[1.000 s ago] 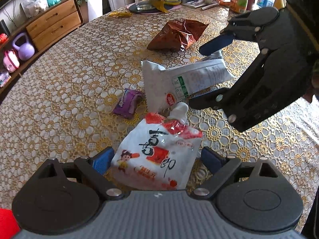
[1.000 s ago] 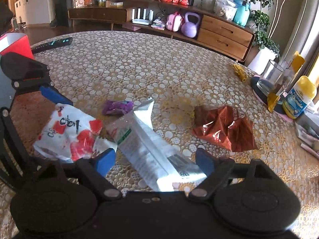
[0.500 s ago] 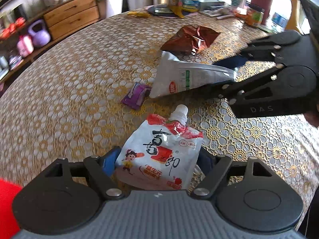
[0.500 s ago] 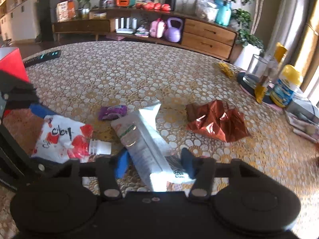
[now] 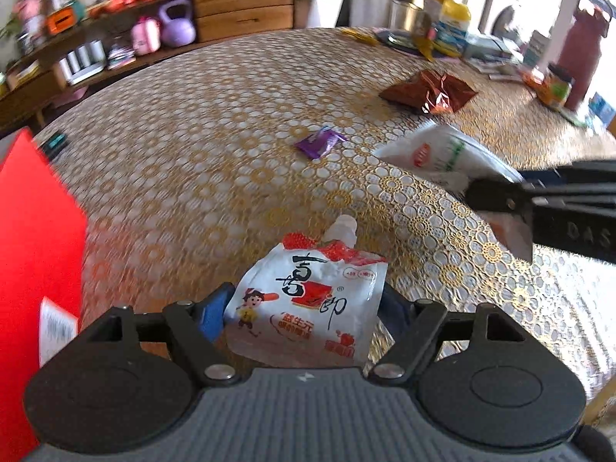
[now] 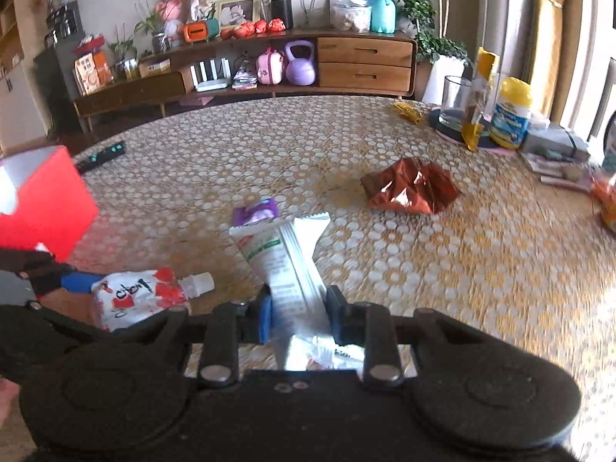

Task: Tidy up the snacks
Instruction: 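Carry the jelly pouch and white-green packet with both grippers over the red box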

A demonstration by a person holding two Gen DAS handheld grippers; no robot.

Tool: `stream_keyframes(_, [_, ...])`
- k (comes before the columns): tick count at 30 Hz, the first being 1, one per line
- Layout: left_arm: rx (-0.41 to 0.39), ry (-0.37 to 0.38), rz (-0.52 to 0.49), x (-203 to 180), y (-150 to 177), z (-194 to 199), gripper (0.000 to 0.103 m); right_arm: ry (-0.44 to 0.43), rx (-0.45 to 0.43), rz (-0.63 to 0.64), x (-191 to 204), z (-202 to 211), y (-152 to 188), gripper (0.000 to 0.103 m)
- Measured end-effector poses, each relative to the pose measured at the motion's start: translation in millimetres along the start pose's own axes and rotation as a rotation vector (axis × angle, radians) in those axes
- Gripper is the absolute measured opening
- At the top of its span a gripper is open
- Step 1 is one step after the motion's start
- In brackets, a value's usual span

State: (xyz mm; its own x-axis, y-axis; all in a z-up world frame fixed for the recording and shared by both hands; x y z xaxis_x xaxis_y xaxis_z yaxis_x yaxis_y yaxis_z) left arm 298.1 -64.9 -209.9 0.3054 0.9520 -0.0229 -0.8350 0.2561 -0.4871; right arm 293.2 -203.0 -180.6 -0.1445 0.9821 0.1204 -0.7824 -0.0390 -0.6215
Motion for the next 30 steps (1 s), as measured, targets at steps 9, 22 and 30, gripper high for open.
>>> stream_keyframes(9, [-0.069, -0.017, 0.093, 3.6, 22.2, 57.6, 0.078, -0.022, -0.021, -0.084, 23.3, 52.0, 20.2, 0.026])
stream_keyframes(22, [-0.155, -0.085, 0.169, 26.0, 45.6, 140.0, 0.078, -0.061, -0.074, -0.074, 83.1, 112.5, 19.2, 0.026])
stream_keyframes(30, [-0.173, -0.129, 0.213, 58.0, 55.5, 180.2, 0.078, -0.095, -0.112, -0.015, 127.1, 139.2, 7.7, 0.026])
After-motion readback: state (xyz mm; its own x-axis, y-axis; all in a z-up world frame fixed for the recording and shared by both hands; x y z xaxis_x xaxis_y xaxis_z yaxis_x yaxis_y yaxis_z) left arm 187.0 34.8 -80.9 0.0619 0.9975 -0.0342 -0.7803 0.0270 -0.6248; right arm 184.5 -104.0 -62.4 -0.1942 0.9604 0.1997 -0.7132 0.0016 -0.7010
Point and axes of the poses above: each gripper's, at about its wrist camera, not at the fingertips, and z roughly against the way its jaws point, x to its left, y to its underside, the point moved 8 cm from there along -z, roughly the way its jaws point, and after that the axes turned 5 degrees about x, right-handed, at the moved point
